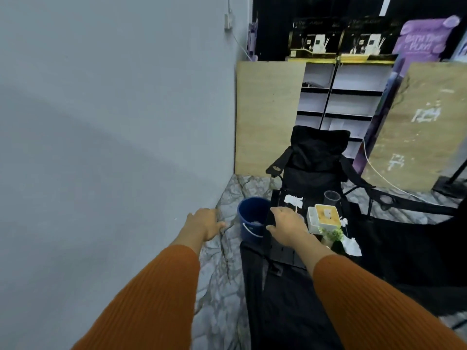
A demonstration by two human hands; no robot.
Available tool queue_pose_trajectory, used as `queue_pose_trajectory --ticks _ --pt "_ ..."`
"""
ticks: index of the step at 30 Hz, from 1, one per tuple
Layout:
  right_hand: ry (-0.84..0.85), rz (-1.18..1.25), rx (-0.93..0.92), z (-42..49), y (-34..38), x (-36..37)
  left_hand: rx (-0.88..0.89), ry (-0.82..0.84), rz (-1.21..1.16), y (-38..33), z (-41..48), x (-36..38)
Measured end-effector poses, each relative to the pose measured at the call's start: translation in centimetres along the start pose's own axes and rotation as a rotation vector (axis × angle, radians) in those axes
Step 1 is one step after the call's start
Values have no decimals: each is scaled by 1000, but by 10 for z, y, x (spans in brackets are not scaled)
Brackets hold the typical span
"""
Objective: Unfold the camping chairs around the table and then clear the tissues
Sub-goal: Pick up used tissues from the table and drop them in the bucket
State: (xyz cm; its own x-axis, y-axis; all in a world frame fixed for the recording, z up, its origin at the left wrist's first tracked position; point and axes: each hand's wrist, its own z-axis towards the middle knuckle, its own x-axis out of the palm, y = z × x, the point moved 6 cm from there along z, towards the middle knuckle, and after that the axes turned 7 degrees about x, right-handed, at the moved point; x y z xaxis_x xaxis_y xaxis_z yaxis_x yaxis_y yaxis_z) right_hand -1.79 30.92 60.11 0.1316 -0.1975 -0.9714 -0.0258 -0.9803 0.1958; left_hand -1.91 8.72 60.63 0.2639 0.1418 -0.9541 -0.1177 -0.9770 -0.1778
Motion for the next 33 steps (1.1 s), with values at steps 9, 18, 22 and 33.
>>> queue_pose_trajectory --ticks 9,18,22,33 --pt "12 91 127 28 74 27 100 39 94 80 41 -25" --pt "-9 102 221 86 93 30 201 30 93 111 104 -36" --pt "6 95 258 128 87 36 218 55 107 119 153 -38" --pt "-26 138 352 295 36 6 307 87 133 80 354 -83"
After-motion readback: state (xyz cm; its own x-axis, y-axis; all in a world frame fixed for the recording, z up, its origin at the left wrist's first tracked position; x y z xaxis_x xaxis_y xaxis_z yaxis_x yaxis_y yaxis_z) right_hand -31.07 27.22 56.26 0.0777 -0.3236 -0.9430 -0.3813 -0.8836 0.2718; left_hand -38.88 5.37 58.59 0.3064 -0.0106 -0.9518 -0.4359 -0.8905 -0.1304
